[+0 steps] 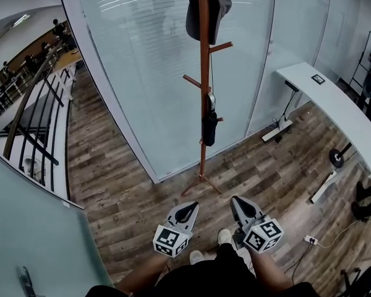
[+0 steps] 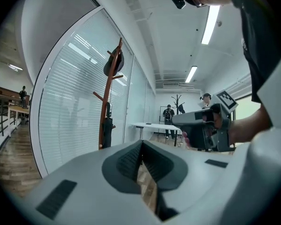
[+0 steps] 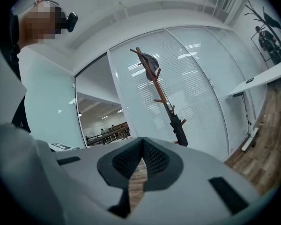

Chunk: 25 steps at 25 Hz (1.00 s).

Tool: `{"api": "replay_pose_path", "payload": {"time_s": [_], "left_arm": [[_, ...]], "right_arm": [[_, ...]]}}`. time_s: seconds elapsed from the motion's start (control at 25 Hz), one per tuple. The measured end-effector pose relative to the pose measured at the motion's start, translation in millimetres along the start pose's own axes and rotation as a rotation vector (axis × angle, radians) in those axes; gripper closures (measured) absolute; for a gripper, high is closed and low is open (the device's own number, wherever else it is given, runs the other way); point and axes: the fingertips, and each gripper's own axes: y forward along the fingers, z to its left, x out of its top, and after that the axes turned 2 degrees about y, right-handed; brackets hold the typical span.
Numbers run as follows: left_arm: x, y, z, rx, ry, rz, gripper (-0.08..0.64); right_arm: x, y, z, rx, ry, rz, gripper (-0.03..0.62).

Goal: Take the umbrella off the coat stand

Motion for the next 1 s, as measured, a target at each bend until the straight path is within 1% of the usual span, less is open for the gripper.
{"api": "replay_pose_path", "payload": {"time_s": [0.2, 0.44, 0.6, 0.76, 0.84, 0.92, 0.96, 1.0], "left_arm": [[-9, 16, 11, 0.025, -0.031, 0.022, 0.546], [-11, 44, 35, 0.098, -0.021, 0.047, 0.546], [-6, 71, 45, 0.116, -0.016, 0.061, 0.546], [3, 99, 56, 0.147, -0.012, 0.053, 0.546], [4, 112, 63, 0.166, 0.0, 0.059, 0.546], [5, 125, 67, 0.184, 0.027, 0.073, 0.546], [6, 131, 68, 0.193, 0.03, 0.076, 0.546], [8, 138, 69, 0.202, 0.018, 0.07, 0.546]], "right_arm": [[1, 13, -17, 0.001, -0.019, 0.016, 0.586], [16, 43, -49, 0.007, -0.138, 0.03, 0.586], [27, 66, -72, 0.037, -0.151, 0.043, 0.586], [30, 89, -96, 0.076, -0.159, 0.066, 0.586], [32, 99, -106, 0.097, -0.174, 0.08, 0.586], [37, 108, -115, 0.114, -0.193, 0.09, 0.586], [39, 112, -120, 0.122, -0.203, 0.095, 0.586], [41, 115, -125, 0.13, -0.212, 0.098, 0.586]]}}
